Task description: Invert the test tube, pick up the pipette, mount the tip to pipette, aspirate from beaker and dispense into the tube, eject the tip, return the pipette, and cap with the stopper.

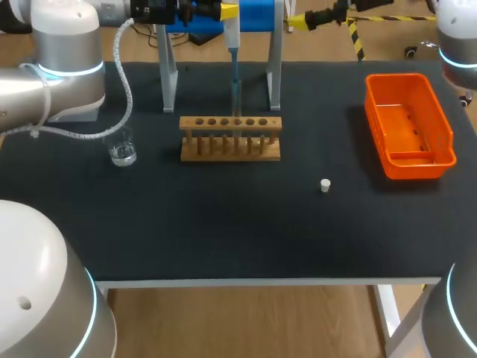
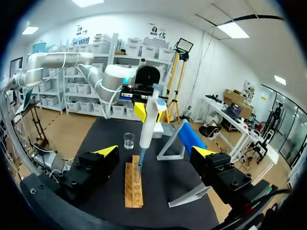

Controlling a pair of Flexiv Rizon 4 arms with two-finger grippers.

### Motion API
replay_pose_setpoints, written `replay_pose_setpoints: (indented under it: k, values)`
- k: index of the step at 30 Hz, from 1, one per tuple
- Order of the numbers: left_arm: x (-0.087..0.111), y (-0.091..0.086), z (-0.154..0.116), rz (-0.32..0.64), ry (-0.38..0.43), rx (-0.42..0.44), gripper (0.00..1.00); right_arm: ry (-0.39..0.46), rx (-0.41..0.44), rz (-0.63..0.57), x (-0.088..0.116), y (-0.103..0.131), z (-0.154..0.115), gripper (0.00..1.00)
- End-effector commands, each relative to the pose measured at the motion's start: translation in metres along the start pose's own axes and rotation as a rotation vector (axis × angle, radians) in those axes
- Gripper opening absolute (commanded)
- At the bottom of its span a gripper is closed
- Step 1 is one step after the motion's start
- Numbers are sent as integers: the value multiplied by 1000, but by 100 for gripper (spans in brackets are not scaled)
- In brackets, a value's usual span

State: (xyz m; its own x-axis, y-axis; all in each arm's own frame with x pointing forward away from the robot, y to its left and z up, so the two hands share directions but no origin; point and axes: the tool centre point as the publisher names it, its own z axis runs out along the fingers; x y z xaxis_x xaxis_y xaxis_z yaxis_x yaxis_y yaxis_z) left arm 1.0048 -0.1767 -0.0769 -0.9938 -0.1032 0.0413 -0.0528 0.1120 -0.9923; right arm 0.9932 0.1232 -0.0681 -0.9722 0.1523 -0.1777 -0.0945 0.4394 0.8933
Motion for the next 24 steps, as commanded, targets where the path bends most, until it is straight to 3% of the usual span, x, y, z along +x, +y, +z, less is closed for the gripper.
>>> replay_pose_setpoints:
  k: [1, 4, 6, 17, 24]
  values:
    - [0, 0, 0, 1, -1, 1, 0, -9, 22, 3, 3, 7, -2, 100]
    - [0, 0, 0, 1, -1, 1, 0, -9, 22, 3, 3, 7, -2, 100]
    - [0, 0, 0, 1, -1, 1, 0, -9, 22, 3, 3, 7, -2, 0]
    - [0, 0, 0, 1, -1, 1, 0, -9, 22, 3, 3, 7, -2, 0]
    - [0, 0, 0, 1, -1, 1, 0, 28, -4, -67, -5, 76, 6, 0]
